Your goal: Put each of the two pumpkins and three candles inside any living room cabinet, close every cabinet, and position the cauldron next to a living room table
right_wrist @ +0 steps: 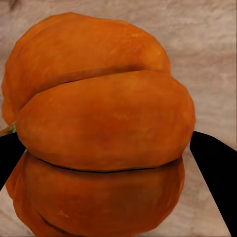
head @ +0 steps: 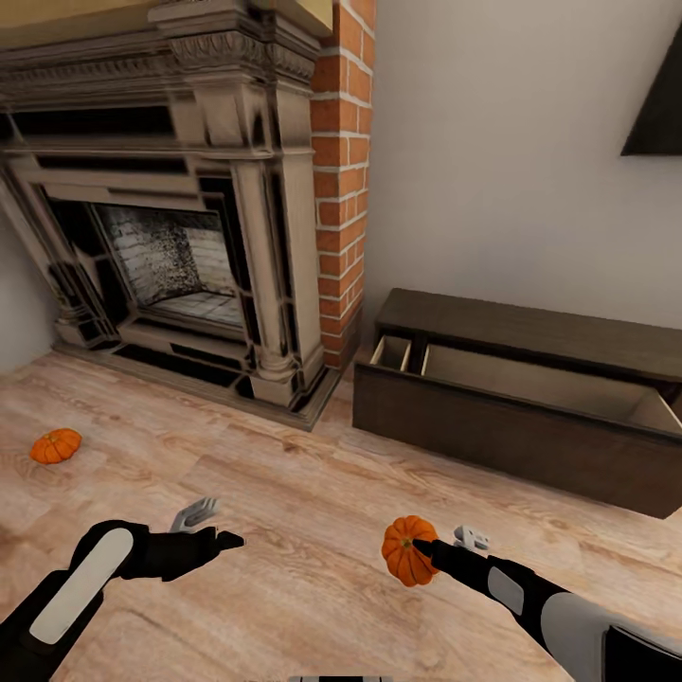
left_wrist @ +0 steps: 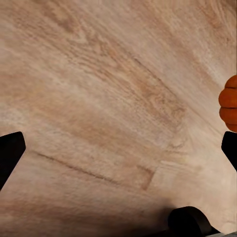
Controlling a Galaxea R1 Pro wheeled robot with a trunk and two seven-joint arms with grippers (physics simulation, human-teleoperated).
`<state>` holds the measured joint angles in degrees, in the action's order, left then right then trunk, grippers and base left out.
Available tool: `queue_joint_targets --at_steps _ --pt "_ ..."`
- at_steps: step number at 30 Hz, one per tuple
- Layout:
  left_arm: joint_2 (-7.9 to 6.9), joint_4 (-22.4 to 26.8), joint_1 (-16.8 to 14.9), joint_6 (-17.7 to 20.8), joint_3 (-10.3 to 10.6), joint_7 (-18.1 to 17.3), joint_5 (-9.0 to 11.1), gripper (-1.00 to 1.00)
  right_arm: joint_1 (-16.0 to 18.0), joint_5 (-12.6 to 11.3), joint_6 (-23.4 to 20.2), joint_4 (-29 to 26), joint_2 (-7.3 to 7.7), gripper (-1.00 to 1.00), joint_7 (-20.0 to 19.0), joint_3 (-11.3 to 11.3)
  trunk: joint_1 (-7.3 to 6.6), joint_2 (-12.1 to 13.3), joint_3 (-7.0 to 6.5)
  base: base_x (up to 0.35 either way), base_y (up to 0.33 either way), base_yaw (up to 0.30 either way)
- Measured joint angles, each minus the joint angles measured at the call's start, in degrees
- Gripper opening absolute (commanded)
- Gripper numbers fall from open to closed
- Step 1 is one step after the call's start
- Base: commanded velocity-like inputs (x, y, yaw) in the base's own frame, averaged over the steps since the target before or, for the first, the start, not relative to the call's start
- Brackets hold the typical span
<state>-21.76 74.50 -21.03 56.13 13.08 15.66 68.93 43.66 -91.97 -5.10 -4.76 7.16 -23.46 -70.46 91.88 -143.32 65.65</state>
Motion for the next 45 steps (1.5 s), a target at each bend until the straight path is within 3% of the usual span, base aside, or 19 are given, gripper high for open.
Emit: queue_joint_targets --at_steps 40,45 --pt "0.01 0.0 0.01 0.0 0.01 0.0 -0.06 1.0 0.01 0.0 2.05 0.01 -0.85 -1.0 0.09 -0.14 0.0 0.0 0.0 0.0 0.0 0.29" --pt "0.13 0.0 0.02 0.0 0.11 0.1 -0.11 1.0 0.02 -0.01 2.07 0.0 -0.87 -1.0 0.09 -0.04 -0.13 0.06 -1.1 0.0 0.0 0.29"
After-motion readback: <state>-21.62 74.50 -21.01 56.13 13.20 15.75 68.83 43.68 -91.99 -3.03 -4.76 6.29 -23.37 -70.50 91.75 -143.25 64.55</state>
